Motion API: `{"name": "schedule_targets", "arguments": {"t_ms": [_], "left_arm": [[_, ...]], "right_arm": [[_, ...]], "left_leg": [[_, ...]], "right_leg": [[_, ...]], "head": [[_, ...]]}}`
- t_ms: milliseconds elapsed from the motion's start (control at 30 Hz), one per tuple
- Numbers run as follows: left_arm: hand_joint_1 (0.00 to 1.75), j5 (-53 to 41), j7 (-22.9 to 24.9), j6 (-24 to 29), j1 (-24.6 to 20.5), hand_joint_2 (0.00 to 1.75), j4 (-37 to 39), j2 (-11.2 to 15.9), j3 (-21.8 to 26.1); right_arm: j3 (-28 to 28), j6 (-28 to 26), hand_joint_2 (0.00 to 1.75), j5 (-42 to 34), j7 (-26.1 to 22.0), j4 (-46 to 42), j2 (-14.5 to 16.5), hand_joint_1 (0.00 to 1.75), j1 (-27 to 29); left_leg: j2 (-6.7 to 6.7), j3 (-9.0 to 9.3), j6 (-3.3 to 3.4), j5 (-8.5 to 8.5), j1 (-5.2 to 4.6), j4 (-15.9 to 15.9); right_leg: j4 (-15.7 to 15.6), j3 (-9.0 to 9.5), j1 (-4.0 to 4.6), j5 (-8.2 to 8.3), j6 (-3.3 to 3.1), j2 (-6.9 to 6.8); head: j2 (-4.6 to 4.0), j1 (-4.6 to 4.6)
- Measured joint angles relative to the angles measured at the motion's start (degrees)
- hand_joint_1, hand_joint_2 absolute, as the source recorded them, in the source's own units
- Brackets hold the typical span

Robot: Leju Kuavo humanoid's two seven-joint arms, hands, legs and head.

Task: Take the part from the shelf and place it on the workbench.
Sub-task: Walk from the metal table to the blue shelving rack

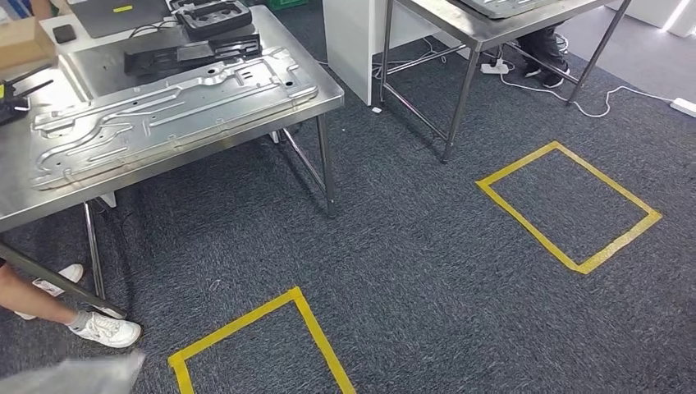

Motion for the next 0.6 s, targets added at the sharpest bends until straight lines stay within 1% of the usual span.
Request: {"name": "schedule_targets", "arguments": {"t_ms": [33, 67, 100, 133, 167, 200, 233, 267, 300, 333, 367, 400, 433, 467, 500, 533, 567, 600], "left_arm": [[0.0, 0.0, -0.25, 0.0, -0.13, 1.75, 0.0, -0.02, -0.17], [0.0, 0.0, -0.36, 0.0, -0.31, 1.75, 0.0, -0.04, -0.29], [0.0, -0.01, -0.27, 0.0, -0.53, 1.75, 0.0, -0.07, -0.36], [0.0, -0.02, -0.01, -0.01, -0.75, 1.75, 0.0, -0.11, -0.39], [0.0, -0.03, 0.37, -0.02, -1.01, 1.75, 0.0, -0.15, -0.39], [0.0, -0.05, 0.82, -0.03, -1.23, 1.75, 0.0, -0.21, -0.39], [0.0, -0.06, 1.28, -0.04, -1.35, 1.75, 0.0, -0.27, -0.39], [0.0, -0.06, 1.69, -0.04, -1.4, 1.75, 0.0, -0.33, -0.4], [0.0, -0.04, 2.1, -0.04, -1.32, 1.75, 0.0, -0.36, -0.4], [0.0, -0.01, 2.44, -0.04, -1.21, 1.75, 0.0, -0.38, -0.4], [0.0, 0.02, 2.7, -0.04, -1.15, 1.75, 0.0, -0.4, -0.4], [0.0, 0.05, 2.93, -0.04, -1.14, 1.75, 0.0, -0.4, -0.38], [0.0, 0.06, 3.09, -0.04, -1.25, 1.75, 0.0, -0.4, -0.37], [0.0, 0.07, 3.24, -0.04, -1.37, 1.75, 0.0, -0.41, -0.36], [0.0, 0.07, 3.36, -0.04, -1.47, 1.75, 0.0, -0.43, -0.36], [0.0, 0.08, 3.38, -0.04, -1.49, 1.75, 0.0, -0.46, -0.36], [0.0, 0.1, 3.32, -0.04, -1.44, 1.75, 0.0, -0.48, -0.34], [0.0, 0.15, 3.16, -0.04, -1.36, 1.75, 0.0, -0.5, -0.33]], "right_arm": [[0.0, -0.07, 0.0, 0.09, -0.03, 0.02, -0.06, 0.0, 0.01], [0.0, -0.18, 0.0, 0.13, -0.19, 0.03, -0.1, 0.0, -0.03], [0.0, -0.35, 0.0, 0.15, -0.47, 0.03, -0.14, 0.0, -0.08], [0.0, -0.62, 0.0, 0.14, -0.83, 0.03, -0.22, 0.0, -0.13], [0.0, -0.93, 0.0, 0.1, -1.24, 0.03, -0.31, 0.0, -0.17], [0.0, -1.23, 0.0, 0.05, -1.68, 0.03, -0.4, 0.0, -0.17], [0.0, -1.52, 0.0, 0.02, -2.06, 0.03, -0.5, 0.0, -0.16], [0.0, -1.7, 0.0, 0.05, -2.4, 0.03, -0.57, 0.0, -0.14], [0.0, -1.81, 0.0, 0.15, -2.69, 0.03, -0.63, 0.0, -0.12], [0.0, -1.87, 0.0, 0.35, -2.85, 0.03, -0.68, 0.0, -0.12], [0.0, -1.89, 0.0, 0.56, -2.9, 0.03, -0.73, 0.0, -0.19], [0.0, -1.88, 0.0, 0.8, -2.85, 0.03, -0.78, 0.0, -0.22], [0.01, -1.89, 0.0, 1.03, -2.69, 0.03, -0.83, 0.0, -0.17], [0.01, -1.9, 0.0, 1.17, -2.5, 0.04, -0.89, 0.0, -0.04], [0.02, -1.89, 0.0, 1.32, -2.29, 0.06, -0.95, 0.0, 0.11], [0.04, -1.86, 0.0, 1.44, -2.06, 0.08, -1.01, 0.0, 0.17], [0.05, -1.74, 0.0, 1.6, -1.87, 0.09, -1.04, 0.0, 0.15], [0.08, -1.55, 0.0, 1.81, -1.66, 0.09, -1.06, 0.0, 0.03]], "left_leg": [[-0.93, -0.43, -0.37, -0.92, 0.17, 1.11], [-2.27, -1.37, -0.74, -2.57, 0.37, 3.49], [-3.75, -2.81, -1.06, -4.72, 0.57, 7.05], [-4.64, -4.54, -1.27, -6.96, 0.68, 11.39], [-5.07, -5.99, -1.43, -8.62, 0.81, 15.29], [-5.24, -6.64, -1.54, -9.25, 0.94, 17.5], [-5.34, -6.22, -1.62, -8.77, 1.11, 17.48], [-5.57, -4.68, -1.67, -7.2, 1.32, 14.96], [-6.3, -2.53, -1.72, -5.1, 1.58, 10.84], [-7.84, -0.51, -1.73, -3.22, 1.8, 6.46], [-9.27, 0.99, -1.69, -1.99, 1.97, 2.81], [-10.42, 1.66, -1.61, -1.48, 2.05, 0.7], [-10.97, 1.71, -1.47, -1.51, 2.0, -0.11], [-10.52, 1.62, -1.21, -1.52, 1.91, -0.29], [-9.91, 1.54, -0.83, -1.31, 1.93, -0.37], [-9.25, 1.57, -0.4, -1.05, 1.93, -0.56], [-8.45, 1.62, 0.06, -0.78, 1.93, -0.77], [-7.56, 1.65, 0.4, -0.63, 1.9, -0.9]], "right_leg": [[-0.05, -0.13, -0.07, 0.19, -0.34, 0.44], [-0.1, -0.27, -0.2, 0.4, -0.66, 0.87], [-0.09, -0.46, -0.28, 0.56, -0.9, 1.39], [-0.08, -0.67, -0.31, 0.71, -1.12, 1.92], [-0.07, -0.86, -0.36, 0.84, -1.24, 2.57], [-0.07, -1.0, -0.43, 0.97, -1.27, 3.36], [-0.06, -1.07, -0.52, 1.1, -1.21, 4.16], [-0.05, -1.1, -0.64, 1.21, -1.07, 5.09], [-0.04, -1.12, -0.73, 1.33, -0.88, 5.99], [0.01, -1.24, -0.74, 1.48, -0.62, 6.81], [0.12, -1.53, -0.7, 1.65, -0.31, 7.58], [0.19, -1.94, -0.68, 1.88, 0.09, 8.19], [0.21, -2.37, -0.7, 2.14, 0.53, 8.75], [0.13, -2.71, -0.74, 2.43, 0.99, 9.3], [0.21, -2.96, -0.83, 2.52, 1.34, 9.12], [0.95, -3.42, -0.79, 2.03, 1.54, 8.11], [2.88, -4.36, -0.68, 0.83, 1.66, 6.64], [6.15, -5.86, -0.61, -1.04, 1.66, 4.85]], "head": [[0.0, -0.05], [0.0, -0.11], [0.0, -0.17], [0.0, -0.23], [0.0, -0.23], [0.0, -0.23], [0.0, -0.24], [0.0, -0.25], [0.0, -0.25], [0.0, -0.28], [0.0, -0.28], [0.01, -0.29], [0.01, -0.28], [0.01, -0.24], [0.01, -0.21], [0.0, -0.13], [0.01, -0.04], [0.01, 0.06]]}}
